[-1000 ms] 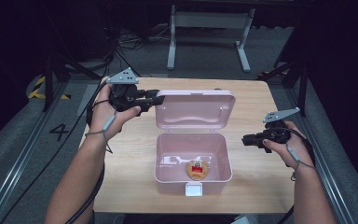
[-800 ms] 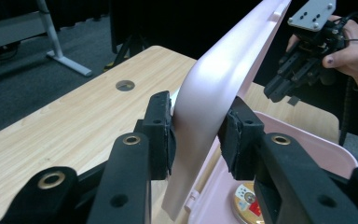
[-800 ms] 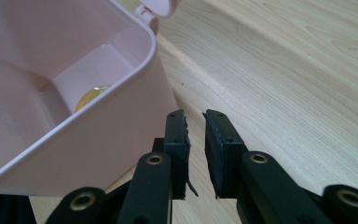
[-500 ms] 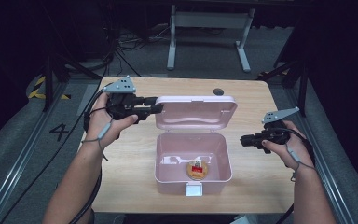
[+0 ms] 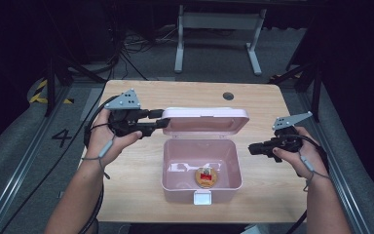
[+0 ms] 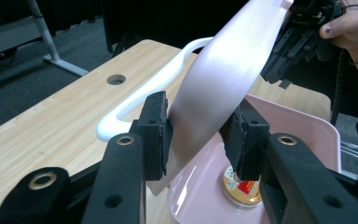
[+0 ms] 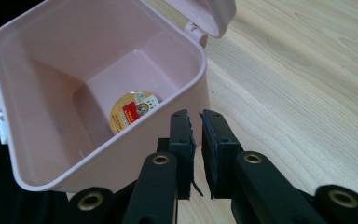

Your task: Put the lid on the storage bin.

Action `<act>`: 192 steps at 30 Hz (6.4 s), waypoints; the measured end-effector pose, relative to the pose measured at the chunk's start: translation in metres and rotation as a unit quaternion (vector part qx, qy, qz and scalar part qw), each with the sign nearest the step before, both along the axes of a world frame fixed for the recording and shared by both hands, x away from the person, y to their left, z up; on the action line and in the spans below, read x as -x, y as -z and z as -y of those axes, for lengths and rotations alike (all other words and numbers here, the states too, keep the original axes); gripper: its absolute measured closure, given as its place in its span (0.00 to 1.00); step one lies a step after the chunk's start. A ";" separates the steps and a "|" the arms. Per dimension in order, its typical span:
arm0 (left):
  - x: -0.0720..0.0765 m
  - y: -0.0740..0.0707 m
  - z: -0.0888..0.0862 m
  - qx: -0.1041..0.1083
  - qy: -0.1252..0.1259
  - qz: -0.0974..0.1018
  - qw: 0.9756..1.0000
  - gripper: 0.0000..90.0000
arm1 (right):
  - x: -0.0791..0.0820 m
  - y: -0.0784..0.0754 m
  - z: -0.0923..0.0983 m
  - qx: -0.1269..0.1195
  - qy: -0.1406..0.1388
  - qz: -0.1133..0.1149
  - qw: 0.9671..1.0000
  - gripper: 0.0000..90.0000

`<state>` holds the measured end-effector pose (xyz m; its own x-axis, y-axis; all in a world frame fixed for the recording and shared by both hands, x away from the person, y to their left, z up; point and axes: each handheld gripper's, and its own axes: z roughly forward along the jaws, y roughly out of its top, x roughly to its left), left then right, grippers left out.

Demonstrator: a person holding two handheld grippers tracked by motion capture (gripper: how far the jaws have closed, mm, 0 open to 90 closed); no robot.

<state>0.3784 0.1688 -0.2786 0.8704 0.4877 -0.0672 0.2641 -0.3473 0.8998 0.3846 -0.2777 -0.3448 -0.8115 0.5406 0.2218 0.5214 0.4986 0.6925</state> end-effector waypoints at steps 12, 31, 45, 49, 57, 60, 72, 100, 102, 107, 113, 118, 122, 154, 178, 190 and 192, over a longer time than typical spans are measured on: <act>0.012 0.005 -0.002 -0.007 0.009 -0.006 1.000 0.70 | 0.005 -0.005 -0.006 -0.001 -0.009 -0.004 1.000 0.94; 0.028 0.013 -0.003 -0.044 0.035 -0.020 0.998 0.65 | 0.012 -0.011 -0.014 -0.007 -0.029 0.008 1.000 0.94; 0.029 0.016 -0.006 -0.041 0.043 -0.039 0.997 0.64 | 0.019 -0.024 -0.019 -0.052 -0.038 0.045 0.997 1.00; 0.029 0.017 -0.008 -0.043 0.052 -0.053 0.996 0.65 | 0.017 -0.025 -0.020 -0.060 -0.043 0.043 0.996 1.00; 0.030 0.019 -0.028 -0.054 0.051 -0.088 0.993 0.60 | 0.015 -0.025 -0.023 -0.056 -0.052 0.038 0.996 1.00; 0.028 0.020 -0.038 -0.053 0.037 -0.090 0.994 0.58 | 0.015 -0.025 -0.025 -0.054 -0.053 0.039 0.996 1.00; 0.001 0.033 -0.066 -0.074 -0.066 -0.081 0.992 0.53 | 0.020 -0.026 -0.023 -0.052 -0.063 0.036 0.996 0.99; -0.058 0.091 -0.099 -0.072 -0.150 -0.156 0.974 0.54 | 0.040 -0.017 -0.036 0.034 -0.137 0.014 0.990 0.99; -0.060 0.092 -0.099 -0.070 -0.151 -0.159 0.973 0.54 | 0.041 -0.016 -0.037 0.038 -0.141 0.010 0.989 0.98; -0.062 0.096 -0.099 -0.070 -0.151 -0.166 0.972 0.54 | 0.043 -0.014 -0.039 0.049 -0.149 0.003 0.988 0.98; -0.066 0.101 -0.099 -0.074 -0.150 -0.169 0.971 0.54 | 0.044 -0.011 -0.041 0.064 -0.160 -0.003 0.985 0.97; -0.067 0.104 -0.098 -0.077 -0.150 -0.177 0.970 0.54 | 0.044 -0.009 -0.043 0.076 -0.170 -0.015 0.982 0.97; -0.068 0.106 -0.099 -0.078 -0.151 -0.178 0.969 0.53 | 0.044 -0.008 -0.044 0.084 -0.175 -0.018 0.981 0.98; -0.052 0.112 -0.121 -0.065 -0.177 -0.155 0.970 0.36 | 0.026 -0.031 -0.018 0.010 -0.080 0.080 0.994 0.75; -0.051 0.132 -0.138 -0.099 -0.170 -0.142 0.970 0.26 | -0.032 0.005 0.038 0.026 0.061 0.122 0.990 0.46; -0.056 0.145 -0.134 -0.105 -0.177 -0.161 0.965 0.24 | -0.060 0.052 0.050 0.047 0.100 0.076 0.991 0.44; -0.057 0.147 -0.133 -0.110 -0.174 -0.168 0.964 0.25 | -0.063 0.058 0.051 0.058 0.108 0.068 0.990 0.44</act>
<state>0.4355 0.3015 -0.4257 0.5982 0.7810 -0.1794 0.6635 -0.3572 0.6575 0.4474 -0.3285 -0.4026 -0.6929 0.7196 0.0454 0.5301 0.4657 0.7086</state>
